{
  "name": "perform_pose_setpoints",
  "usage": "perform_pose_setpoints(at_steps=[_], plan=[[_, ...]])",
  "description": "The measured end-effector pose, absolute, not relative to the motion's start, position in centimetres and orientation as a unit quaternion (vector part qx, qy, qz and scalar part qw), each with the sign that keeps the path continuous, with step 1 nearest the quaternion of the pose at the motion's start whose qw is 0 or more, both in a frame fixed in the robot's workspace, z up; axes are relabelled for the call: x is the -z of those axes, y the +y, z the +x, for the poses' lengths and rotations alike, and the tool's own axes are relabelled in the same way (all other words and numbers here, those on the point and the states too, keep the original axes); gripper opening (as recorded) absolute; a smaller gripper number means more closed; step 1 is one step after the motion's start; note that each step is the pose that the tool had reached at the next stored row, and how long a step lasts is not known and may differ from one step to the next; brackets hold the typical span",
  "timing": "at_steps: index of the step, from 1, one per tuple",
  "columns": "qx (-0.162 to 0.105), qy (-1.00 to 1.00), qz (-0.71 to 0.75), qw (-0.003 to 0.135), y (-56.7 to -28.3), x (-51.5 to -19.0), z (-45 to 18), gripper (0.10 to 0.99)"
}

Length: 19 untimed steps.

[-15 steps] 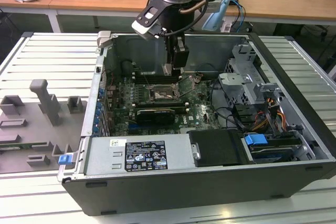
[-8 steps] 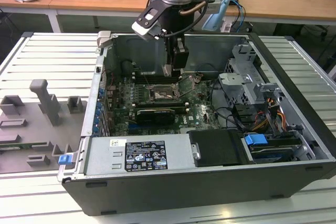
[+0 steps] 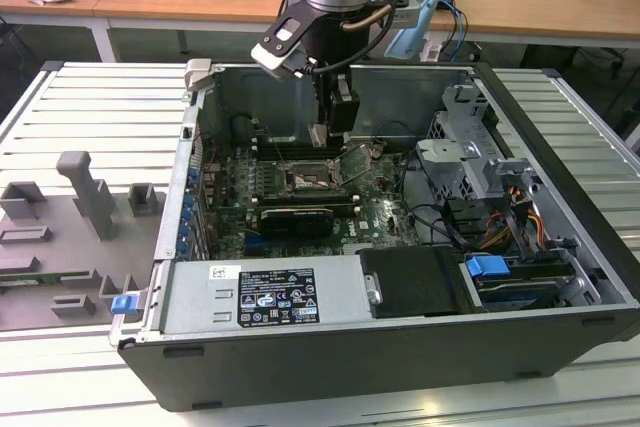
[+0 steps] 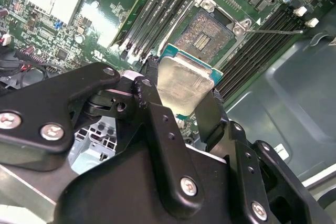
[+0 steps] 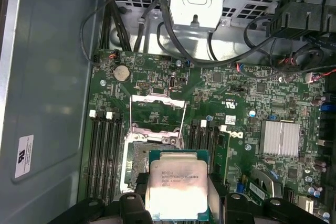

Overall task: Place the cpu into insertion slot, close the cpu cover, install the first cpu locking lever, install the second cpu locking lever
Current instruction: 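Place the cpu into insertion slot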

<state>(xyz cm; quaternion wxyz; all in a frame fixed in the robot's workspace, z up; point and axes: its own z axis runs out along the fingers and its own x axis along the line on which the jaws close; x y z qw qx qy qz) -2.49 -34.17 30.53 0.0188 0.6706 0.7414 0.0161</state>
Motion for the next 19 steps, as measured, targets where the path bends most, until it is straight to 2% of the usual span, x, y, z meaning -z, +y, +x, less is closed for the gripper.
perform_pose_setpoints(at_steps=[19], plan=[[-0.016, 0.741, 0.671, 0.019, -34.16, -29.70, -2.49, 0.525]])
